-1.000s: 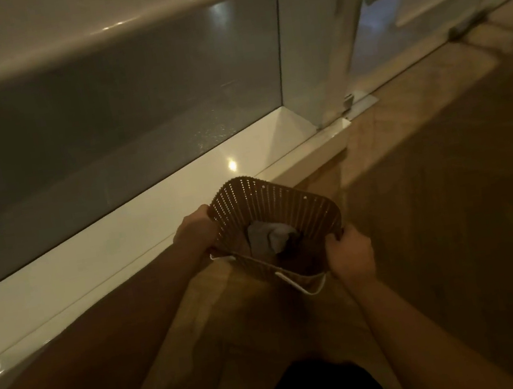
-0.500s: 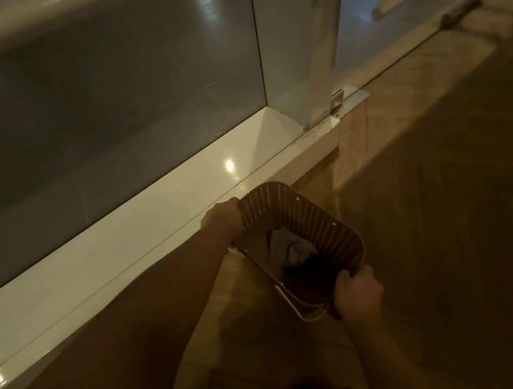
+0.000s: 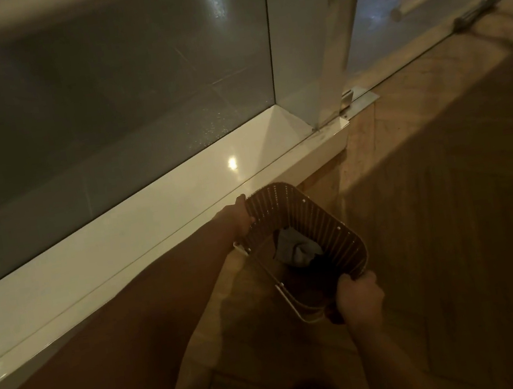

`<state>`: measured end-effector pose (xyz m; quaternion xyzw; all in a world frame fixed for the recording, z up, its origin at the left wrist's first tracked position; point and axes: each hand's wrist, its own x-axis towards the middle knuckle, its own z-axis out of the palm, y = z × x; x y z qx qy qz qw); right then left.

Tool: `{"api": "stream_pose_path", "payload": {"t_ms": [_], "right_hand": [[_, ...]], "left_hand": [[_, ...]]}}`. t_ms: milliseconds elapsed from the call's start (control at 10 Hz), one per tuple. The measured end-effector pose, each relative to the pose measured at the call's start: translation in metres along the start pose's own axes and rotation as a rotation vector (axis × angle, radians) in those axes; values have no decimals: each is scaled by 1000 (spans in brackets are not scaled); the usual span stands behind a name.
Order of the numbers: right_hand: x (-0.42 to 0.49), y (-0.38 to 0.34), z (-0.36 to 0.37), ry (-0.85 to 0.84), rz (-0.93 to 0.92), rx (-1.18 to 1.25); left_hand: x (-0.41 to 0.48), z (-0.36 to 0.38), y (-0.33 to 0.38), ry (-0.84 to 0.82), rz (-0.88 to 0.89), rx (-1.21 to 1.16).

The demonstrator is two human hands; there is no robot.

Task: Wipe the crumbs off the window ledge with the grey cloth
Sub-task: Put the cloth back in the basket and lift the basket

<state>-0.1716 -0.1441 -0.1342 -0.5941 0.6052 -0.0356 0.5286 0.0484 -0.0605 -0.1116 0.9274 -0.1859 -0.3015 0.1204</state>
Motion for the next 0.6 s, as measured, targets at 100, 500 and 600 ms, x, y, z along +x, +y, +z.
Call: {"api": "stream_pose_path", "payload": {"t_ms": [100, 500, 600], "right_hand": [[-4, -1, -3, -20, 17, -13], [-20, -38, -35, 25, -139, -247], [-27, -67, -42, -74, -256, -406]], "left_hand": [[-8, 0, 0, 22, 11, 32], [-66, -50, -13, -91, -100, 108], [-88, -61, -10, -80, -139, 78]]}}
